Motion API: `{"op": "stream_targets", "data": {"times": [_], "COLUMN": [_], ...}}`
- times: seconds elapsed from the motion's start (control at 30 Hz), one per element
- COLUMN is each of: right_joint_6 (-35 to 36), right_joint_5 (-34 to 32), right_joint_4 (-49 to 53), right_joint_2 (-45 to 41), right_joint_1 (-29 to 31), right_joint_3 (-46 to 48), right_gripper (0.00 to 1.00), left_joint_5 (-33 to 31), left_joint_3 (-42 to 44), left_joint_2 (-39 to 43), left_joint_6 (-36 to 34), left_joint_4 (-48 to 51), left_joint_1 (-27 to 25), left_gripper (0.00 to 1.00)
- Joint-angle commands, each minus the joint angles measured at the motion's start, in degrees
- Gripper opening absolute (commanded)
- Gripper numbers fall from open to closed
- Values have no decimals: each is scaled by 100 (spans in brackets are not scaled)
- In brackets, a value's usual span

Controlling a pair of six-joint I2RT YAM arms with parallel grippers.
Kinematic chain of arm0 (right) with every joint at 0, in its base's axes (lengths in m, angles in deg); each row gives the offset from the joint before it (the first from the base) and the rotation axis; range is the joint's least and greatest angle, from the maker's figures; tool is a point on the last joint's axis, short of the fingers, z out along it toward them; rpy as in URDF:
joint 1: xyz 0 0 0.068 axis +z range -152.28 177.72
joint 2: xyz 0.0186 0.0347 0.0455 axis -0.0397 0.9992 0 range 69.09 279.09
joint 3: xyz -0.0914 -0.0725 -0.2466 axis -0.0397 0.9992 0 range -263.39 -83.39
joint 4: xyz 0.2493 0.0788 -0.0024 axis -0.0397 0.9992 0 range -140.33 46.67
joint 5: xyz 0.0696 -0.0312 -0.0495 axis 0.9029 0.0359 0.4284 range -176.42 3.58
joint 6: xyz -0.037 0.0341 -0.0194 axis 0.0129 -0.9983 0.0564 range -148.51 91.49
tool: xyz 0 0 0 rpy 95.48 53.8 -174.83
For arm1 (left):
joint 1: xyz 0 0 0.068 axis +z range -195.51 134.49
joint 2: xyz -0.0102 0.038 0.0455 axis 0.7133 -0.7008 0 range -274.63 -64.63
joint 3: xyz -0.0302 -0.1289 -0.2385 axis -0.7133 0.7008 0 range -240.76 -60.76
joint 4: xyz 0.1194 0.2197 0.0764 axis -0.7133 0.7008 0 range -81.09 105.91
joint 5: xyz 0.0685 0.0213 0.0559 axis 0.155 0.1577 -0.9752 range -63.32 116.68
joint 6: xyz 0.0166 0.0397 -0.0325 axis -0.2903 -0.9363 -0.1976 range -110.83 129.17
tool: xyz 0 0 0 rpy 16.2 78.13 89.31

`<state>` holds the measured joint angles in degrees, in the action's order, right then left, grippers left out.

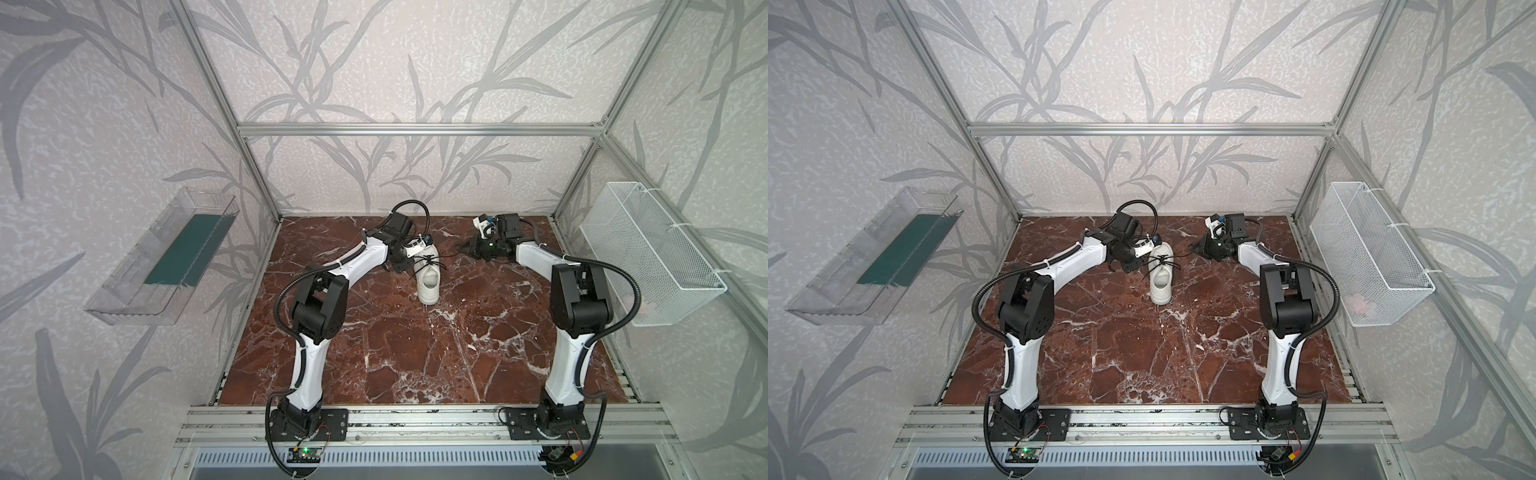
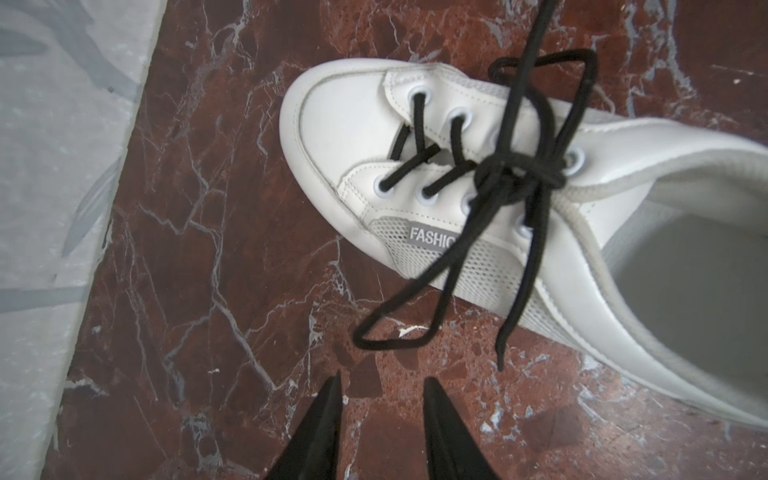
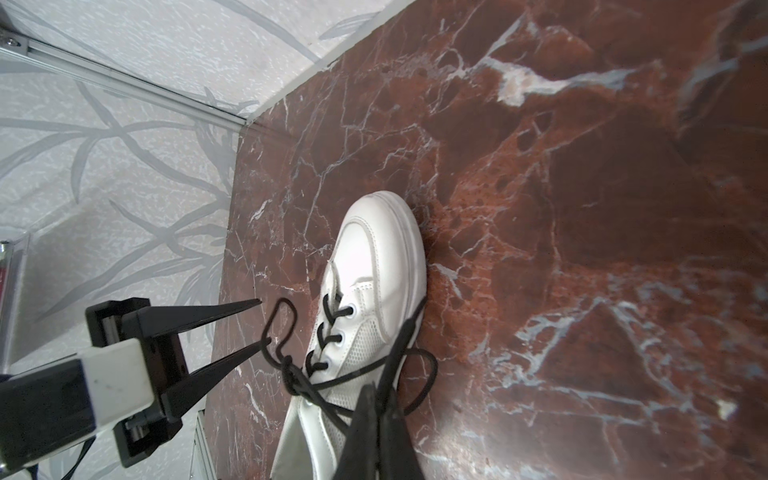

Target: Tie the shoes

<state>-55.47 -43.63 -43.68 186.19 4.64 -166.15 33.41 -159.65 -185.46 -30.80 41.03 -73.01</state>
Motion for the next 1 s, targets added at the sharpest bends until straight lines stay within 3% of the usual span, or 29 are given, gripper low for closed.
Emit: {"op": "stream_targets", "data": {"times": [0.0, 0.2, 0.37, 0.47, 0.63, 0.97], "right_joint_6": [27, 118, 107, 125, 184, 184], "right_joint_5": [186, 96, 106, 125, 116, 160], "right_joint_4": [10, 155, 169, 183, 266, 288], "right_joint_2": [138, 153, 182, 182, 182, 232], "right_joint_1": [27, 23, 20, 20, 3, 3], "right_joint_3": [-161, -221, -258, -283, -325, -398], "right_gripper": [0, 0, 0, 0, 0, 0], "left_joint_5": [182, 634, 873, 907, 1110, 1288], "left_joint_3": [76, 274, 86, -106, -499, -1129], "left_joint_2": [246, 532, 355, 175, -101, -548], "left_joint_6": [-18, -134, -207, -225, -310, -451], "left_joint_4": [-1, -276, -93, 4, 274, 843], "left_joint_1": [-4, -4, -17, -24, -27, -60], "left_gripper": [38, 47, 48, 46, 33, 35]}}
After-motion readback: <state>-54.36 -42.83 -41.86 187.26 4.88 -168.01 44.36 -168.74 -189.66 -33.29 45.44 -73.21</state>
